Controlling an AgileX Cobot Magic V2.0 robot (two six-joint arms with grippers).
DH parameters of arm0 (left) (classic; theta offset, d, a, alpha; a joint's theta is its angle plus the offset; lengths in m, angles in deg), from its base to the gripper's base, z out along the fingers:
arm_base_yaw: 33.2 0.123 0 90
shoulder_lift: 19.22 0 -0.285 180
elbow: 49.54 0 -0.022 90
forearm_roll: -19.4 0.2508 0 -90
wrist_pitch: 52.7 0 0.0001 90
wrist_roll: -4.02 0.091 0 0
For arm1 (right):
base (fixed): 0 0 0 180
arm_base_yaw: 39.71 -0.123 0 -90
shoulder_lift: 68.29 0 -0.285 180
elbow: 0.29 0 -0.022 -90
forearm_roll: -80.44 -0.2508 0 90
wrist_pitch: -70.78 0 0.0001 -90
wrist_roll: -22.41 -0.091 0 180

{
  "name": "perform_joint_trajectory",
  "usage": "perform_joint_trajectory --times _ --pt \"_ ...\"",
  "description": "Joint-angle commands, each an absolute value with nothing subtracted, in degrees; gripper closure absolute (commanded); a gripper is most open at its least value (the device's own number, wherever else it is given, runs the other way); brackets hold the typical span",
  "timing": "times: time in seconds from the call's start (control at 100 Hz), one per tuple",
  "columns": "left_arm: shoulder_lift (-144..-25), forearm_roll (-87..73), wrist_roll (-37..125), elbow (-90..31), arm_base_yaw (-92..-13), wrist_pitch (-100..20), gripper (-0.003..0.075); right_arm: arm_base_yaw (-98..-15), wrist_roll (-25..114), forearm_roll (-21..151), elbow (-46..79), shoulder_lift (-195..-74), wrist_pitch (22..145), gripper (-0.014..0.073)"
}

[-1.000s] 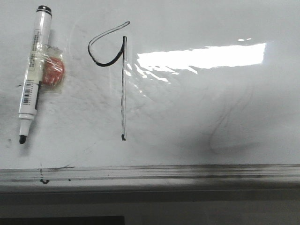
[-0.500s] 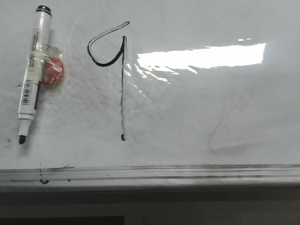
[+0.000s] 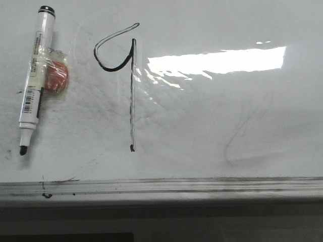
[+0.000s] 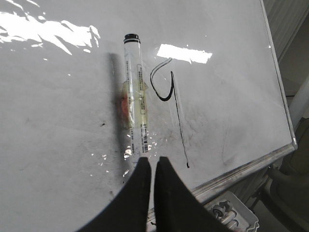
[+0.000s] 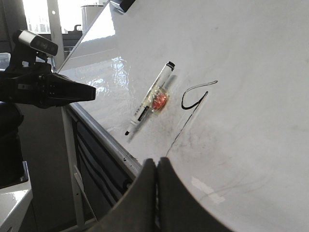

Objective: Write number 9 on whiteboard

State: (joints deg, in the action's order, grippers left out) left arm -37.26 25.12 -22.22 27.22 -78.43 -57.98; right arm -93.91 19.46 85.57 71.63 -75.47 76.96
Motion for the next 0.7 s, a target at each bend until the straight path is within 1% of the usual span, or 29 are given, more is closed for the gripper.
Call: perform_joint_trajectory --times 0.0,0.21,0.36,0.42,0.52,0.62,0.69 --pt "-37.7 25.1 -22.4 29.5 -78.4 -62.0 0.0741 -93.9 19.9 86.3 70.2 -75.2 72.6 0.0657" --pt "-37.7 25.1 -22.4 29.5 -78.0 -60.7 0.0741 -93.9 19.9 86.3 70.2 -75.2 72.6 0.0657" --pt "-36.2 24.4 -22.4 29.6 -74.6 -50.7 0.0741 -93.9 19.9 86.3 70.2 -75.2 72.6 0.0657" --pt "-34.8 24.4 -22.4 29.6 -71.8 -47.0 0.0741 -93.9 19.9 86.3 70.2 -75.2 72.6 0.0657" --pt "-32.2 24.4 -21.0 29.6 -66.7 -44.9 0.0741 -93.9 19.9 86.3 70.2 -75.2 72.6 0.0657" --pt "-28.8 24.1 -12.2 29.6 -59.7 -44.0 0.0741 -93.9 19.9 86.3 70.2 -75.2 72.6 0.0657" --pt "-26.5 21.0 -2.7 29.6 -54.2 -43.4 0.0741 -93.9 19.9 86.3 70.2 -75.2 72.6 0.0657"
